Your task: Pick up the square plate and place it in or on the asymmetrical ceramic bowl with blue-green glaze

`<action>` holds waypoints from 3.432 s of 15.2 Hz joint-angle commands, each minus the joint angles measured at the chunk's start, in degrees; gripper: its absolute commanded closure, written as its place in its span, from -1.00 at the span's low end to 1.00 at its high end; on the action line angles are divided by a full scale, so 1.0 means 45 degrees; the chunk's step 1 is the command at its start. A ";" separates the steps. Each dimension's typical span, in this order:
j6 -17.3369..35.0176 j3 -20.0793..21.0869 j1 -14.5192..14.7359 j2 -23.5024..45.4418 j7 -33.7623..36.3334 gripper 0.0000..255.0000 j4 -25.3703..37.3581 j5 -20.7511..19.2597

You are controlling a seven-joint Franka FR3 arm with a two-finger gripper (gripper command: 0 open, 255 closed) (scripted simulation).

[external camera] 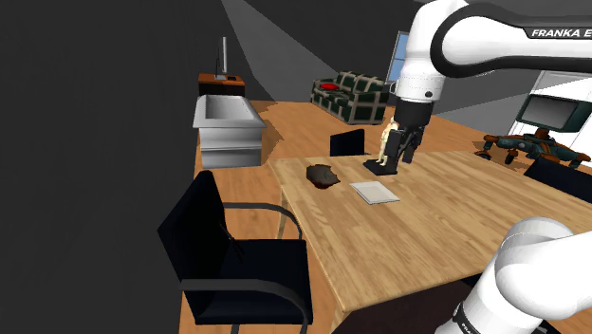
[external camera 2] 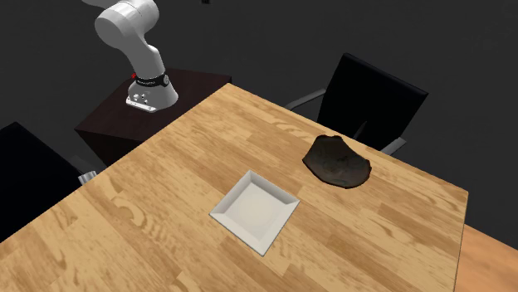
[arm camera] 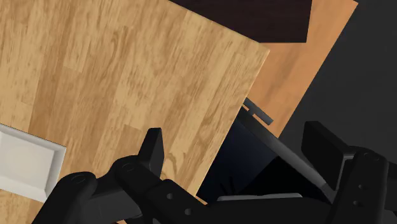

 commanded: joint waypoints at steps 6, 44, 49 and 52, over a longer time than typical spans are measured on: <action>0.1254 -0.1399 -0.0025 -0.0659 -0.2569 -1.00 -0.1707 -0.1212; 1.2350 -0.9220 -0.0188 1.5267 -2.7399 -1.00 0.3338 0.5609; 1.2840 -0.8620 -0.0663 1.6033 -2.7889 -1.00 0.3516 0.6345; 1.3081 -0.8311 -0.0907 1.6430 -2.8128 -1.00 0.3636 0.6703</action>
